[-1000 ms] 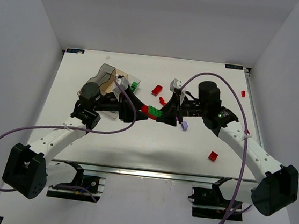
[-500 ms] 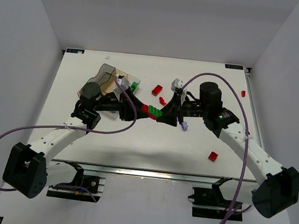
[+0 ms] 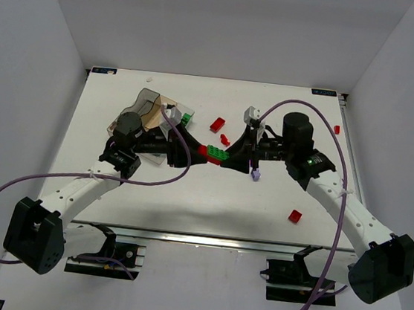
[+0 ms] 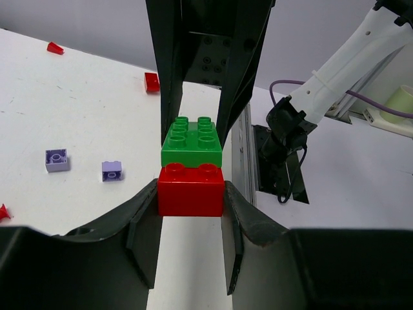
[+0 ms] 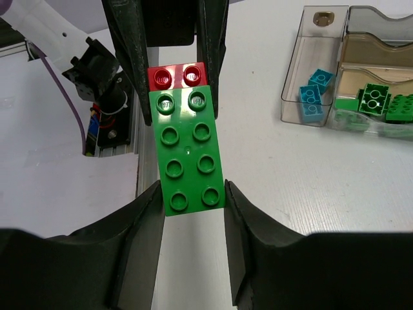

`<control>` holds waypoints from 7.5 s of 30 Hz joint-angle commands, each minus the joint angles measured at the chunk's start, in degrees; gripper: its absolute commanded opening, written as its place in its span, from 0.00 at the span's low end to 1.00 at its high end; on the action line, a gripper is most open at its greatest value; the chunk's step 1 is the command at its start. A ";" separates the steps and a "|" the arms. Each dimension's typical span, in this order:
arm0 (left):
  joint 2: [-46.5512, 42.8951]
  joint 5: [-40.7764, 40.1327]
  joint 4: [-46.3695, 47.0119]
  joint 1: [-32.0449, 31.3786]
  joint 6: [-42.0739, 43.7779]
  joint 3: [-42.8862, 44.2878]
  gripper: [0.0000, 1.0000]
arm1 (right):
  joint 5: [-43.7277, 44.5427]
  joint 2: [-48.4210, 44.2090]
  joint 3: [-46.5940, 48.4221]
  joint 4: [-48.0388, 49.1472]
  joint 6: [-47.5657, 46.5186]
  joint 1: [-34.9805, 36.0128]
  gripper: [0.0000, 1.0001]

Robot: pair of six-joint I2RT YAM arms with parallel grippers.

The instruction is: Sort the legos into containers by color

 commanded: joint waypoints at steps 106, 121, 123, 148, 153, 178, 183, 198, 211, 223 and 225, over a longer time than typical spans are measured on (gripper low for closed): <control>-5.61 -65.62 -29.70 10.28 5.85 9.27 0.60 | 30.80 28.15 22.35 -7.04 -21.16 6.58 0.00; -22.07 -65.45 -26.70 10.19 6.29 -0.42 0.65 | 42.59 59.90 57.11 -9.68 -20.11 10.71 0.00; -22.59 -65.98 -26.70 10.19 6.55 -0.51 0.66 | 43.38 62.36 60.79 -9.85 -19.58 10.89 0.00; -23.21 -66.51 -26.70 10.19 6.82 -0.86 0.66 | 45.93 68.43 64.85 -7.83 -19.75 11.50 0.71; -22.77 -66.33 -26.70 10.19 6.73 -0.94 0.66 | 44.62 67.38 65.55 -8.45 -18.70 11.33 0.73; -5.94 -24.97 -12.11 9.66 0.76 -0.87 0.42 | 29.34 19.42 14.26 -0.37 4.94 -3.07 0.45; 9.28 -26.77 -21.67 5.80 1.35 12.02 0.69 | 23.79 3.25 2.82 0.36 4.42 -10.98 0.89; 48.12 -63.48 -37.25 -5.54 15.77 47.20 0.75 | 7.78 -5.13 -7.04 -1.59 -3.40 -23.39 0.14; 66.78 -70.72 -40.24 -8.80 17.10 66.46 0.78 | 6.47 -7.59 -9.59 -0.80 -7.27 -22.51 0.28; 71.97 -76.62 -42.17 -9.33 15.96 70.51 0.41 | 6.91 -8.21 -9.59 -0.89 -7.89 -22.16 0.28; 71.45 -76.70 -42.35 -9.33 15.78 70.51 0.31 | 7.26 -8.21 -9.68 -0.72 -7.89 -21.98 0.28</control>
